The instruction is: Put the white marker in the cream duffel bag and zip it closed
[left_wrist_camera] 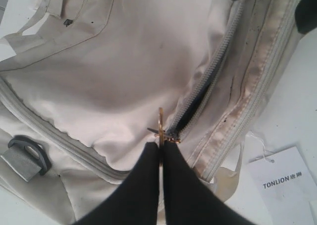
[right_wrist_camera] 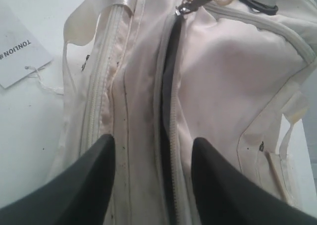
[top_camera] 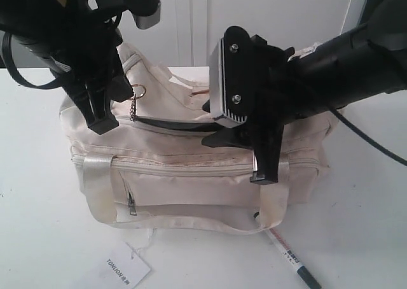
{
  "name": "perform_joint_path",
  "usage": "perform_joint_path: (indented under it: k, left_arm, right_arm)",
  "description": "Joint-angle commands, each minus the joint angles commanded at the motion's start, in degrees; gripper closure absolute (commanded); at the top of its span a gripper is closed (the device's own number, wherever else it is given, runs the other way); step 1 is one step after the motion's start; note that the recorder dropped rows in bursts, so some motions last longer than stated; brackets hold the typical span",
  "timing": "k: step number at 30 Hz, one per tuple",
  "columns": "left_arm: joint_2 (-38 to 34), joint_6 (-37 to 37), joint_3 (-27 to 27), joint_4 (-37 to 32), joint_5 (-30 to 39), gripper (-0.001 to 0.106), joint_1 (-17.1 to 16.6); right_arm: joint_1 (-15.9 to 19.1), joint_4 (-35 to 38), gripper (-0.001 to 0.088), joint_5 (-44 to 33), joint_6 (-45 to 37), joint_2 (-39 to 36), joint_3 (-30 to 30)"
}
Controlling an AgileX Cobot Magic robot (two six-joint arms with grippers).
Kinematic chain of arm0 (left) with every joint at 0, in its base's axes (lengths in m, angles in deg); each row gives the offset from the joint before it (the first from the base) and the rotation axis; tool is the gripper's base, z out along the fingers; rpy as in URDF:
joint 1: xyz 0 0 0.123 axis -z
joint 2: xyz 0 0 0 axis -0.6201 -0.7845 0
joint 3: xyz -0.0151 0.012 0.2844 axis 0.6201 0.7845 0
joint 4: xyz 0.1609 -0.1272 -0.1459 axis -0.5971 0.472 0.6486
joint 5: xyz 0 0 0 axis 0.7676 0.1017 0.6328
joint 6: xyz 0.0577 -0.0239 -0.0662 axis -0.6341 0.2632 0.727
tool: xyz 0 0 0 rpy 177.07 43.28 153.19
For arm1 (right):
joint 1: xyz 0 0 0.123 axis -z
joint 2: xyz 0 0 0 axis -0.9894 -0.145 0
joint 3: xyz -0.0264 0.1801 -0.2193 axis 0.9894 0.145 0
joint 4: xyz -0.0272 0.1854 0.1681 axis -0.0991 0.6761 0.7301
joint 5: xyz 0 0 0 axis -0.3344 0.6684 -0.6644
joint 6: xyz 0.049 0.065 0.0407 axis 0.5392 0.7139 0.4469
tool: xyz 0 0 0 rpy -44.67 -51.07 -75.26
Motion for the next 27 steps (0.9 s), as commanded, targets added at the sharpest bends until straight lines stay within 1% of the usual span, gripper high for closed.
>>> perform_joint_path:
  k: [4,7,10,16,19,21,27]
  left_arm:
    - [0.0,0.0,0.0,0.0,0.0,0.105,0.0]
    - [0.0,0.0,0.0,0.0,0.0,0.105,0.0]
    - [0.0,0.0,0.0,0.1,0.0,0.105,0.0]
    - [0.0,0.0,0.0,0.5,0.0,0.105,0.0]
    - [0.0,0.0,0.0,0.7,0.0,0.105,0.0]
    - [0.0,0.0,0.0,0.7,0.0,0.105,0.0]
    - [0.0,0.0,0.0,0.7,0.0,0.105,0.0]
  right_arm:
    - [-1.1,0.1,0.0408,2.1,0.0,-1.7,0.0]
    - [-1.9,2.8,0.0408,2.3,0.0,-2.7,0.0]
    - [-2.7,2.8,0.0408,4.0,0.0,-3.9,0.0]
    - [-2.9,7.4,0.0408,6.3,0.0,-5.6,0.0]
    - [-2.9,7.7,0.041,6.3,0.0,-6.7,0.0]
    - [-2.9,7.7,0.0441,6.3,0.2,-7.2,0.0]
    - [-2.9,7.7,0.0611,6.3,0.2,-7.6,0.0]
